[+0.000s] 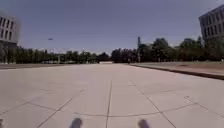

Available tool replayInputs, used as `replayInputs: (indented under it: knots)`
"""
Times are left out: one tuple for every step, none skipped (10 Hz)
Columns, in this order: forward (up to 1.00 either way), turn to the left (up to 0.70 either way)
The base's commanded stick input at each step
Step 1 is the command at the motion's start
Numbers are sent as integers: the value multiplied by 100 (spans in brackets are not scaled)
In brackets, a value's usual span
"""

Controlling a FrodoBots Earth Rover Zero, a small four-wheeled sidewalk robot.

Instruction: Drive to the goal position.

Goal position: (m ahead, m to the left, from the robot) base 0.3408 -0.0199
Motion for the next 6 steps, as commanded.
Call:
replayInputs:
  knots:
    - [100,0]
    - [100,0]
    - [100,0]
    - [100,0]
    - [100,0]
    - [100,0]
